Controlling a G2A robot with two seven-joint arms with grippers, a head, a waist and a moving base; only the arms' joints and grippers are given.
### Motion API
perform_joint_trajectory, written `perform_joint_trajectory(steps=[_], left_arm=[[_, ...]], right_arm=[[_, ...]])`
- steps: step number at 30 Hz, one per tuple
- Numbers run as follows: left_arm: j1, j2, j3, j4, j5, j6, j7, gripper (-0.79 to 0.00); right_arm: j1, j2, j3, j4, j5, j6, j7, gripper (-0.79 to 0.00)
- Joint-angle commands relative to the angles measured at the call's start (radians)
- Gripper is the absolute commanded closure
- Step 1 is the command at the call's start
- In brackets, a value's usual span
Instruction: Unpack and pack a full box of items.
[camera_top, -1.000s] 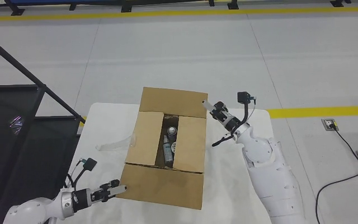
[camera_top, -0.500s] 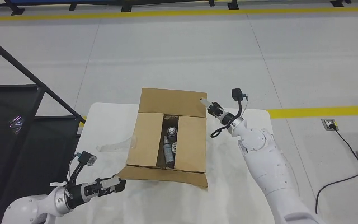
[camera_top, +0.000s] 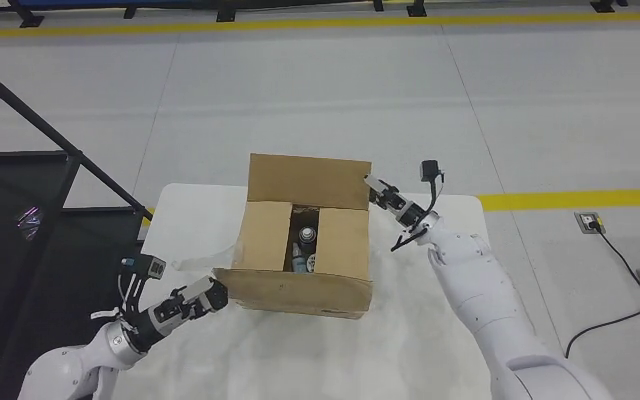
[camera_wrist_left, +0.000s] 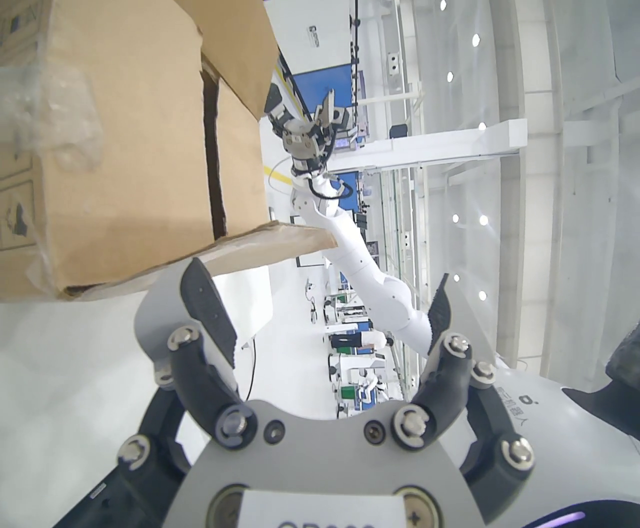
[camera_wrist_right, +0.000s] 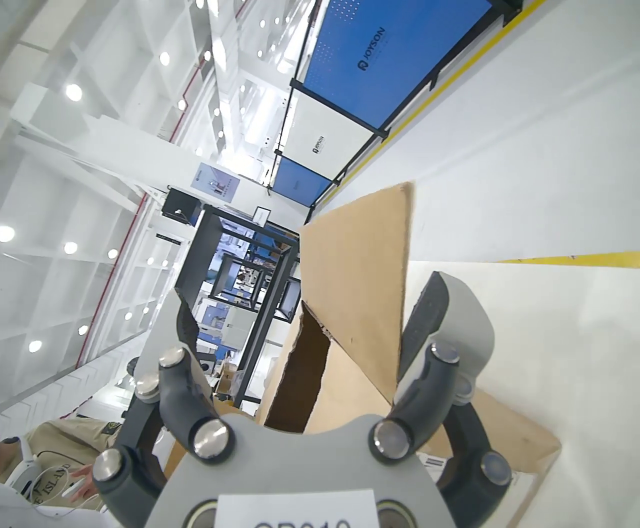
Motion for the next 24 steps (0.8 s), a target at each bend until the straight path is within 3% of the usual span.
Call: perform_joint_trajectory(steps=[1, 6, 12, 24], left_arm=[[-0.001, -0.002, 0.015, -0.005, 0.041, -0.015, 0.058, -0.785], [-0.002, -0.007, 0.052, -0.013, 0.107, -0.035, 0.175, -0.785], [-0.002, -0.012, 0.093, -0.019, 0.225, -0.081, 0.282, -0.785], [0.001, -0.017, 0.138, -0.014, 0.363, -0.092, 0.401, -0.785]], right_arm=[[-0.002, 0.003, 0.007, 0.006, 0.032, -0.043, 0.025, -0.785], [-0.018, 0.011, 0.023, -0.009, 0.125, -0.144, 0.107, -0.785], [-0.032, 0.022, 0.028, -0.06, 0.214, -0.144, 0.226, -0.785], [-0.133, 0.076, -0.081, -0.311, 0.294, -0.114, 0.257, -0.785]])
